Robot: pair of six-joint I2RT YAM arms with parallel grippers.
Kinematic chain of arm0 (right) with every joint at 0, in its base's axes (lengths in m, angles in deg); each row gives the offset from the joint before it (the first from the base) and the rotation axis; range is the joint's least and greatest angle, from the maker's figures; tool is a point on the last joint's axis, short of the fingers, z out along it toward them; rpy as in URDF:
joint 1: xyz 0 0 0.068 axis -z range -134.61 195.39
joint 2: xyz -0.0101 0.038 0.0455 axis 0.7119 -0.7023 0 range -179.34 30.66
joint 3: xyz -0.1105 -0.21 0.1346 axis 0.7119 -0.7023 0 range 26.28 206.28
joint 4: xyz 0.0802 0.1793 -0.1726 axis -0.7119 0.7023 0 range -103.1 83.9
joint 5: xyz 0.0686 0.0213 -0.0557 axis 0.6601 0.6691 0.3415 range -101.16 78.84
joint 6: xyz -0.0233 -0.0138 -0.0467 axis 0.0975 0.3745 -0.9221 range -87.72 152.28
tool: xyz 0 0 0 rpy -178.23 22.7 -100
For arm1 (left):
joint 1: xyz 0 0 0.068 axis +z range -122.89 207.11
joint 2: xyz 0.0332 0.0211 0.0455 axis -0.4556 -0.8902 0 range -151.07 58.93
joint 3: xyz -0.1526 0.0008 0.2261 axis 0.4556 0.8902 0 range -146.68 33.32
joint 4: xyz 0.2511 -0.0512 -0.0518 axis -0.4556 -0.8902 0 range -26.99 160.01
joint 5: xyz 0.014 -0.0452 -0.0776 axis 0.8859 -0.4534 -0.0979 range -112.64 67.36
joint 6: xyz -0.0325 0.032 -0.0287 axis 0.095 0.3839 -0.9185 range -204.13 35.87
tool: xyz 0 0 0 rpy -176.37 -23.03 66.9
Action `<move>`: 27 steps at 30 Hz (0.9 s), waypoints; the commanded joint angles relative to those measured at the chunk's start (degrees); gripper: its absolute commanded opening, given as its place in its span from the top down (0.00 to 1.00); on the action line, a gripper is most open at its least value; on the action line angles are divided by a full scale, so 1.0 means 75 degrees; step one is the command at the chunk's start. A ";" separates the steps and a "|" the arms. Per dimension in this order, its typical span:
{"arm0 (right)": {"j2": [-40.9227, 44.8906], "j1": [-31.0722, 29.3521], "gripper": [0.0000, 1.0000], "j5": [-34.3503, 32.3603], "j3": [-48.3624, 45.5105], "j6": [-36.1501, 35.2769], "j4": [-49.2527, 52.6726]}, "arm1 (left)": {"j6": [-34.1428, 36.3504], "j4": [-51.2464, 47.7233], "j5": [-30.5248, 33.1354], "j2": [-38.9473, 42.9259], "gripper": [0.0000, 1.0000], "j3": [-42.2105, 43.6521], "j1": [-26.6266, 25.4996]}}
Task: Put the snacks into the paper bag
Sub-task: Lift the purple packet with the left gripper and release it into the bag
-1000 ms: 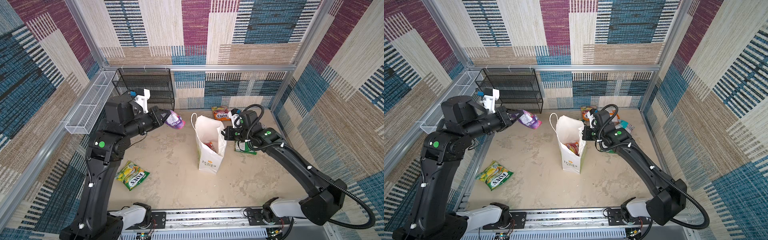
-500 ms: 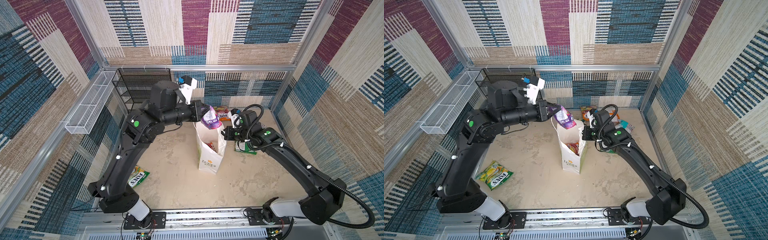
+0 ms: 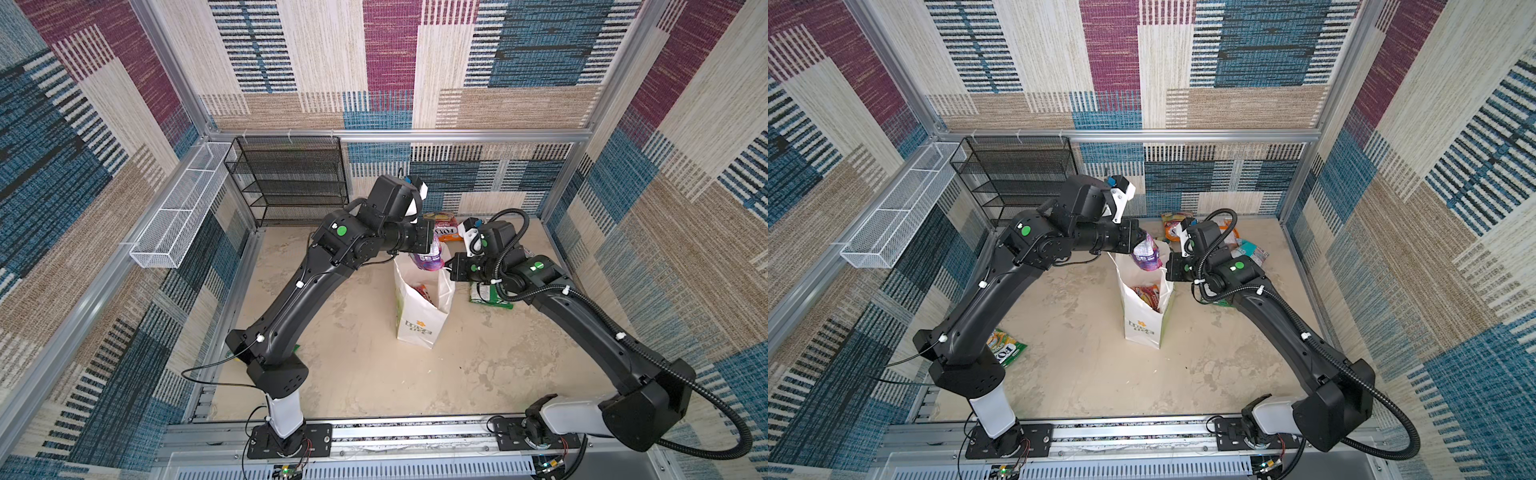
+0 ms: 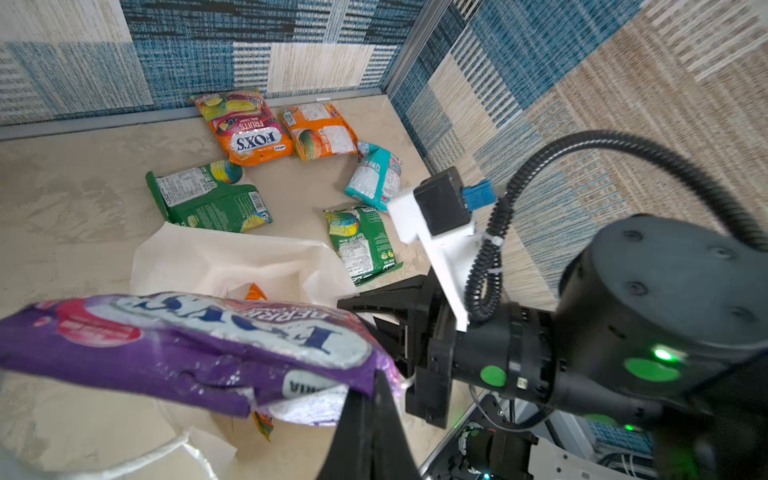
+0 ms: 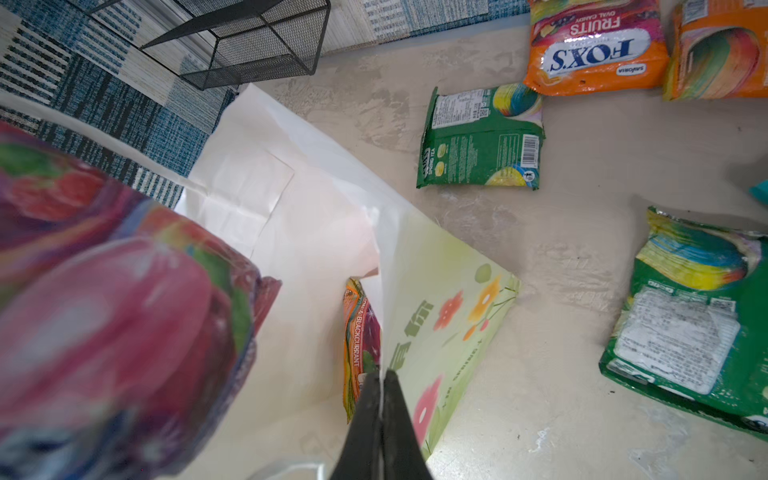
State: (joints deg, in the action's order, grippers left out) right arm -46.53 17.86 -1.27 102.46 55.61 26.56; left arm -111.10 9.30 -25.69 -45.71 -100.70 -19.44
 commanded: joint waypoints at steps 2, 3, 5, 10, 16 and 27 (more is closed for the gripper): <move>0.0070 -0.0011 1.00 -0.0123 0.0143 -0.0034 -0.0073 | 0.0369 -0.0147 0.0951 -0.0288 1.00 0.0049 -0.0240; 0.0069 -0.0008 1.00 -0.0151 0.0161 -0.0046 -0.0051 | 0.0384 -0.0175 0.1143 -0.0348 1.00 0.0101 -0.0297; 0.0065 -0.0013 1.00 -0.0173 0.0189 -0.0064 -0.0026 | 0.0401 -0.0181 0.1383 -0.0472 1.00 0.0224 -0.0378; 0.0050 -0.0009 1.00 -0.0166 0.0202 -0.0083 -0.0026 | 0.0390 -0.0179 0.1587 -0.0877 1.00 0.0279 -0.0559; 0.0091 -0.0003 1.00 -0.0169 0.0137 -0.0075 -0.0050 | 0.0175 -0.0188 0.1829 -0.1266 1.00 0.0393 -0.0700; 0.0132 -0.0012 1.00 -0.0134 -0.0003 -0.0063 -0.0120 | -0.0370 -0.0177 0.2072 -0.1736 0.85 0.0601 -0.0788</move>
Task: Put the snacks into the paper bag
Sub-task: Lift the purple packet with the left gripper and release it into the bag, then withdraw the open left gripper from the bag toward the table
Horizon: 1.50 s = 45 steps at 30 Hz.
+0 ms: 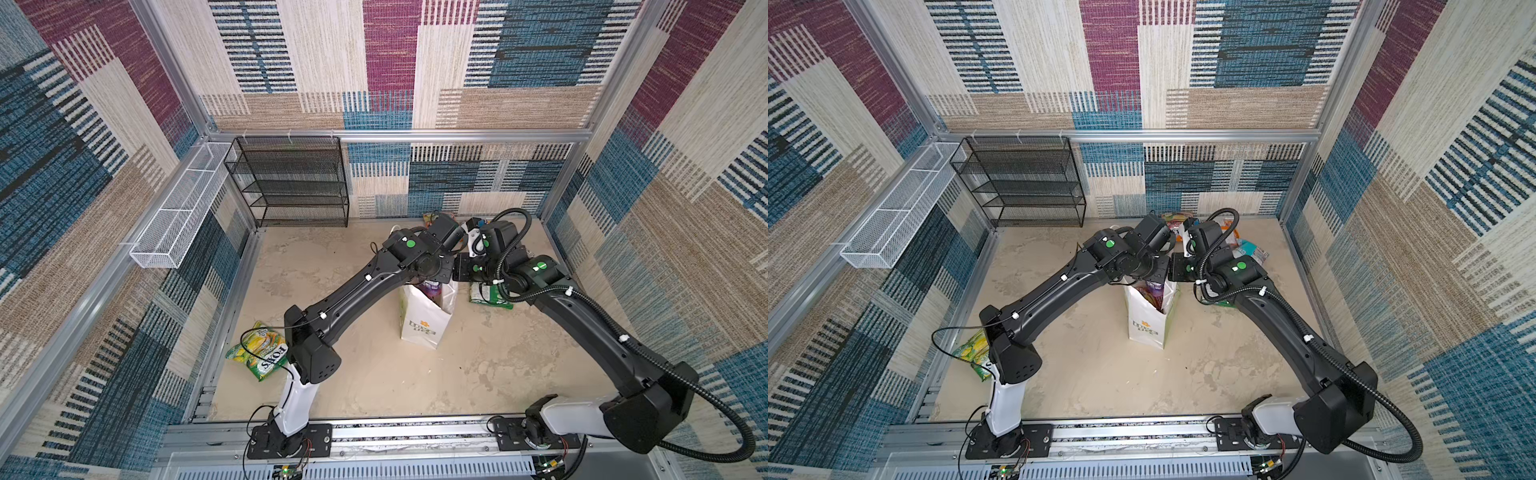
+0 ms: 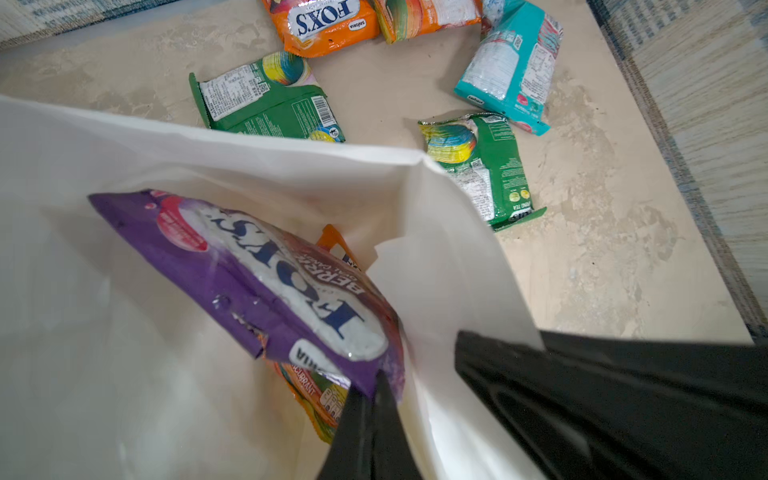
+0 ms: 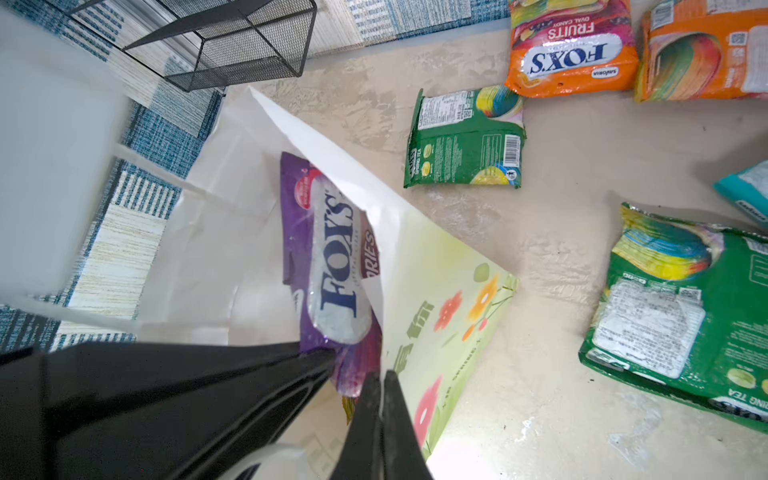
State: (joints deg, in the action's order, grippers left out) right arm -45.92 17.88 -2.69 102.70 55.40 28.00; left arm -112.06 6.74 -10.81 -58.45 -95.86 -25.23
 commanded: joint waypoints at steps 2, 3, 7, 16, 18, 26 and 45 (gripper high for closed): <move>0.0084 -0.0013 1.00 0.0008 -0.0081 -0.0030 -0.0312 | -0.0266 0.0172 0.0031 0.0029 0.67 -0.0100 -0.0009; 0.0107 -0.0009 1.00 -0.0020 -0.0108 -0.0023 -0.0312 | -0.0273 0.0164 -0.0003 0.0075 0.58 -0.0111 -0.0018; 0.0199 -0.0007 1.00 -0.0150 -0.0240 -0.0013 -0.0340 | -0.0274 0.0201 -0.0192 0.0554 0.30 -0.0098 -0.0016; 0.0302 -0.0012 1.00 -0.0293 -0.0536 0.0071 -0.0511 | -0.0150 0.0787 -0.1516 0.1808 0.20 0.0253 -0.0017; 0.0324 -0.0006 1.00 -0.0292 -0.0555 0.0082 -0.0512 | -0.0115 0.0898 -0.1871 0.2102 0.19 0.0255 -0.0004; 0.0374 -0.0009 1.00 -0.0249 -0.0394 -0.0031 -0.0409 | -0.0091 0.1296 -0.1048 0.4474 0.14 0.1930 0.0031; 0.0176 -0.0005 0.96 -0.0269 -0.0006 -0.0257 -0.0180 | -0.2858 0.0278 -0.0374 0.9531 0.01 0.8805 0.2888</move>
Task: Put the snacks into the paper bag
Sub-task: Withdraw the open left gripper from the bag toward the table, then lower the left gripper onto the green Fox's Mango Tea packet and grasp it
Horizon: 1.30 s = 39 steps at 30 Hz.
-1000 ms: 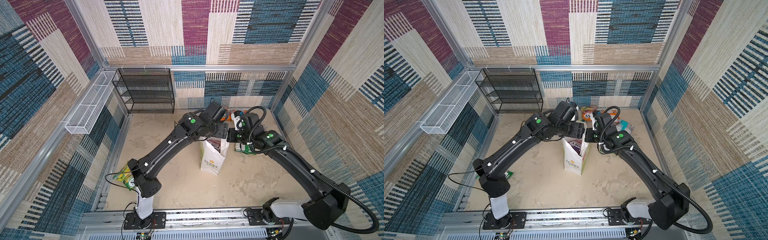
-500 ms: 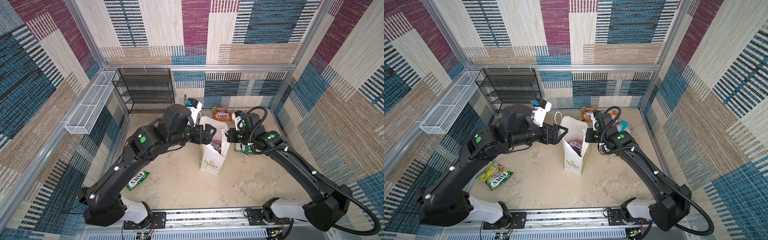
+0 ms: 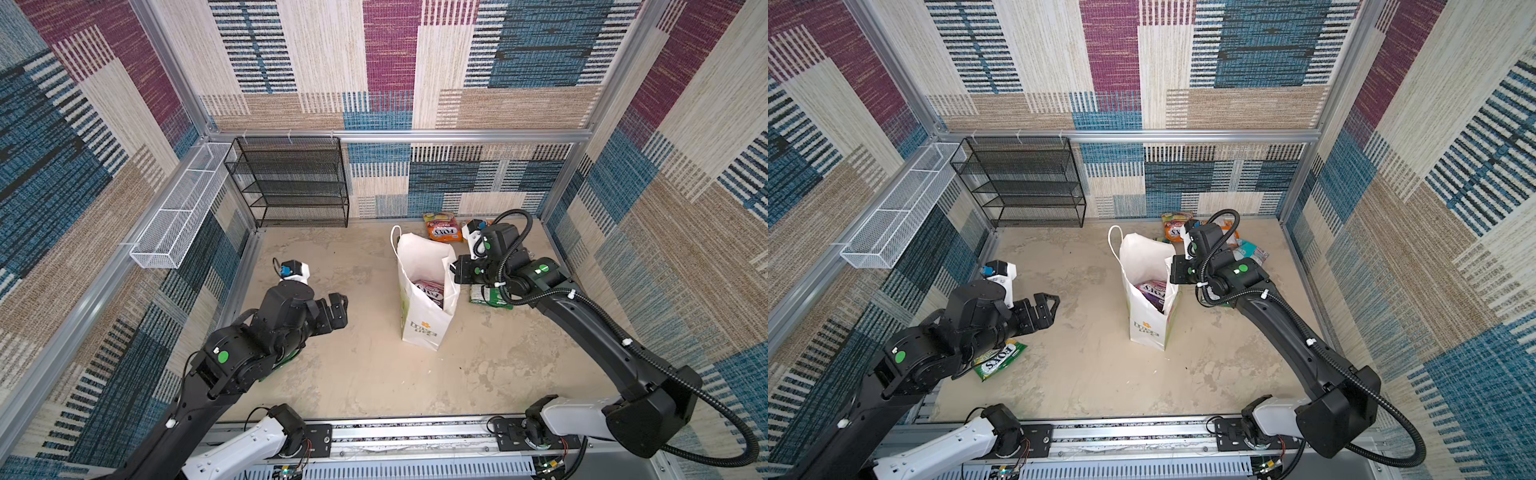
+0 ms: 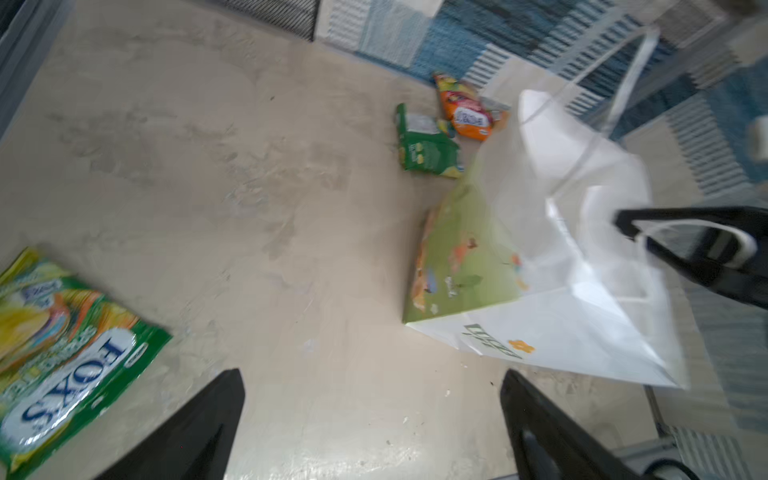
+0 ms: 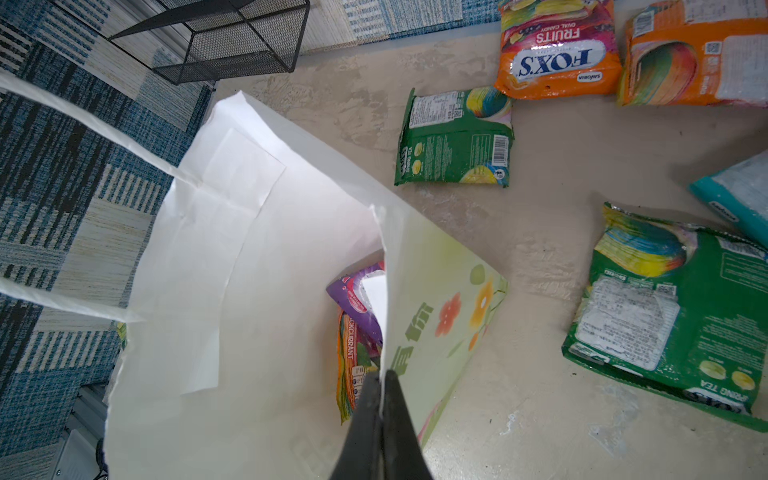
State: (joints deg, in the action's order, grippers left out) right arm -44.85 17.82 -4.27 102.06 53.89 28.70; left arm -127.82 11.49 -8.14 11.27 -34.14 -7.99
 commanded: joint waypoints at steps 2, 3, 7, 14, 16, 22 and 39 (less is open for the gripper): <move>0.0046 -0.0001 0.96 -0.0051 0.0055 -0.0045 -0.0289 | -0.1055 -0.0257 -0.1193 0.0557 0.01 0.1303 0.1332; 0.0039 0.0004 0.96 -0.0024 0.0056 -0.0045 -0.0288 | -0.1205 -0.0218 -0.1488 0.0728 0.01 0.1657 0.1750; 0.0025 0.0003 0.96 0.0045 0.0043 -0.0064 -0.0277 | -0.1558 0.0008 -0.2533 0.1176 0.01 0.2975 0.3308; 0.0096 -0.0002 0.97 0.0128 -0.0002 -0.0112 -0.0288 | -0.1547 0.0054 -0.3057 0.1707 0.01 0.4346 0.5553; 0.0122 0.0000 0.97 0.0140 -0.0033 -0.0108 -0.0299 | -0.1541 0.0165 -0.3094 0.1805 0.01 0.4586 0.5985; 0.0153 -0.0003 0.97 0.0199 -0.0090 -0.0109 -0.0323 | -0.1811 0.0347 -0.2727 0.1761 0.01 0.4831 0.6537; 0.0183 0.0007 0.98 0.0402 -0.0279 -0.0103 -0.0487 | -0.1592 0.1721 -0.2773 0.0769 0.01 0.5368 0.8464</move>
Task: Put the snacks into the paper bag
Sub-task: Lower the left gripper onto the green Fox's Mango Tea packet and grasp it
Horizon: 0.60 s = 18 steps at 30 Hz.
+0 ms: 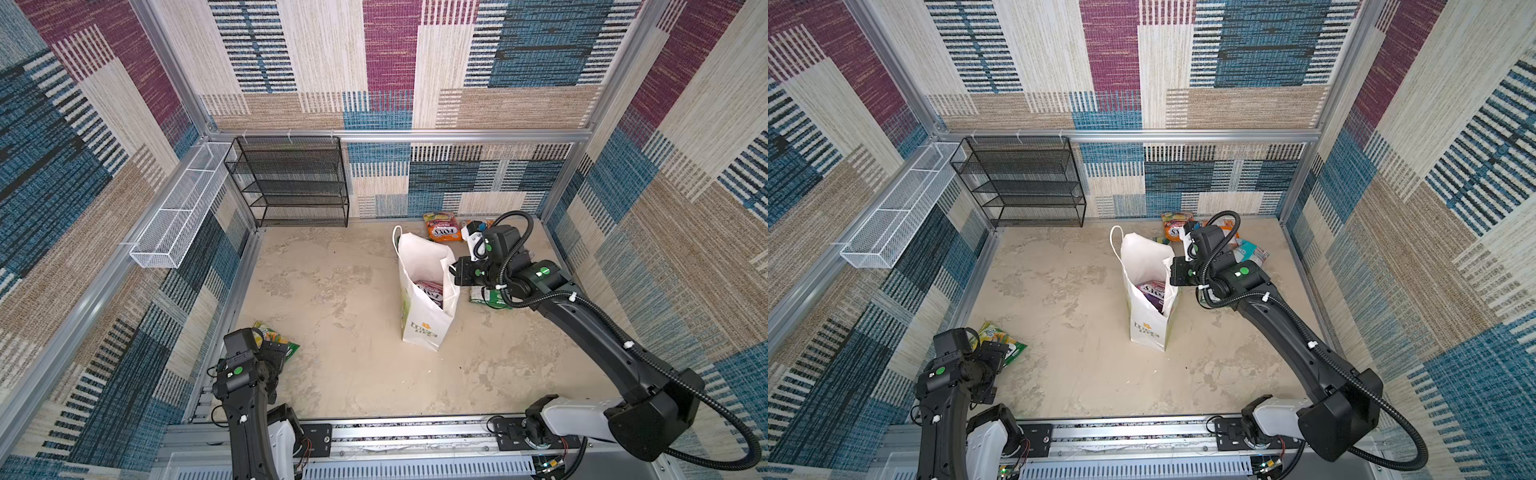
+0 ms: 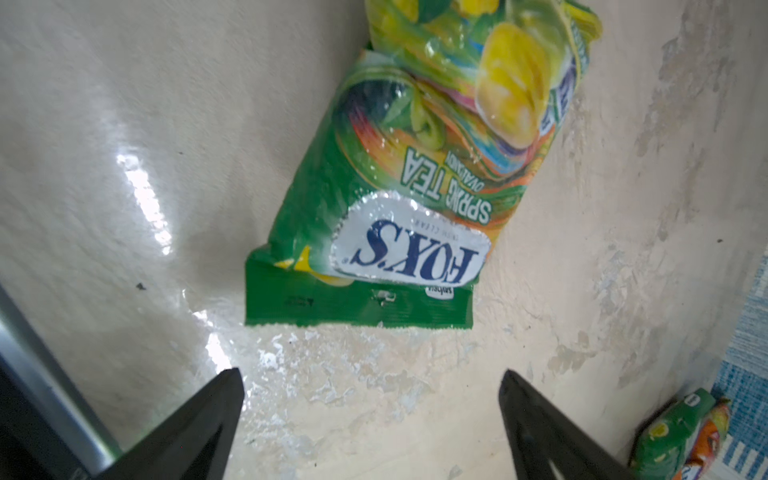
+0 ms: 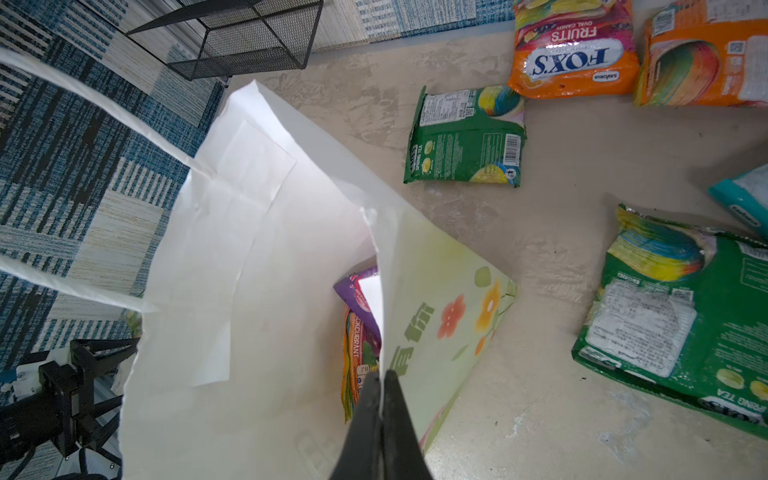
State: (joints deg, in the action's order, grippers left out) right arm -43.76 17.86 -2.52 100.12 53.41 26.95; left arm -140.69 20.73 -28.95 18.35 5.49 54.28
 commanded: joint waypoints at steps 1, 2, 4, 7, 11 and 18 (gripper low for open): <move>0.0032 -0.0008 0.98 0.0177 -0.0009 -0.0039 -0.0254 | 0.0128 0.0596 -0.0014 -0.0248 0.01 0.0119 0.0215; 0.0031 0.0000 0.98 0.0189 -0.0013 -0.0039 -0.0254 | 0.0141 0.0708 -0.0007 -0.0343 0.01 0.0136 0.0279; 0.0031 -0.0003 0.98 0.0213 -0.0005 -0.0028 -0.0254 | 0.0169 0.0948 0.0110 -0.0479 0.00 0.0208 0.0347; 0.0031 -0.0001 0.98 0.0240 0.0010 -0.0009 -0.0249 | 0.0183 0.1387 -0.0040 -0.0747 0.04 0.0336 0.0485; 0.0031 -0.0009 0.98 0.0178 0.0045 0.0005 -0.0185 | 0.0232 0.1786 -0.0120 -0.1013 0.10 0.0461 0.0523; 0.0081 -0.0009 0.98 0.0166 0.0021 0.0046 -0.0173 | 0.0258 0.2414 -0.0389 -0.1296 0.25 0.0705 0.0571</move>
State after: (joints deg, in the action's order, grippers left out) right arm -43.54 17.86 -1.71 100.05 53.45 26.73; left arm -139.66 35.42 -30.55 9.26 10.32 58.48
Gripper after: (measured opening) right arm 0.051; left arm 0.758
